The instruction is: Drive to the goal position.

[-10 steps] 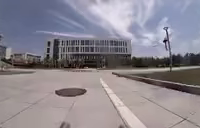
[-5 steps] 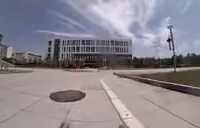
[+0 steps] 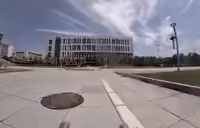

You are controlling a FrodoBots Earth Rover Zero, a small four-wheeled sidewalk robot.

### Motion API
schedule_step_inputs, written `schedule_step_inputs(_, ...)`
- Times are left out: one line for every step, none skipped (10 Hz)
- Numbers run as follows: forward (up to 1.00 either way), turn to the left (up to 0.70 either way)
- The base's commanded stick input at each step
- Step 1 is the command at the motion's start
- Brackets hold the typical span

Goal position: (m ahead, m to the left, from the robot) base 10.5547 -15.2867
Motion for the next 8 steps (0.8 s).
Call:
schedule_step_inputs(0.7,0.0)
schedule_step_inputs(0.7,0.0)
schedule_step_inputs(0.7,0.0)
schedule_step_inputs(0.7,0.0)
schedule_step_inputs(0.7,0.0)
schedule_step_inputs(0.7,0.0)
schedule_step_inputs(0.7,0.0)
schedule_step_inputs(0.7,0.0)
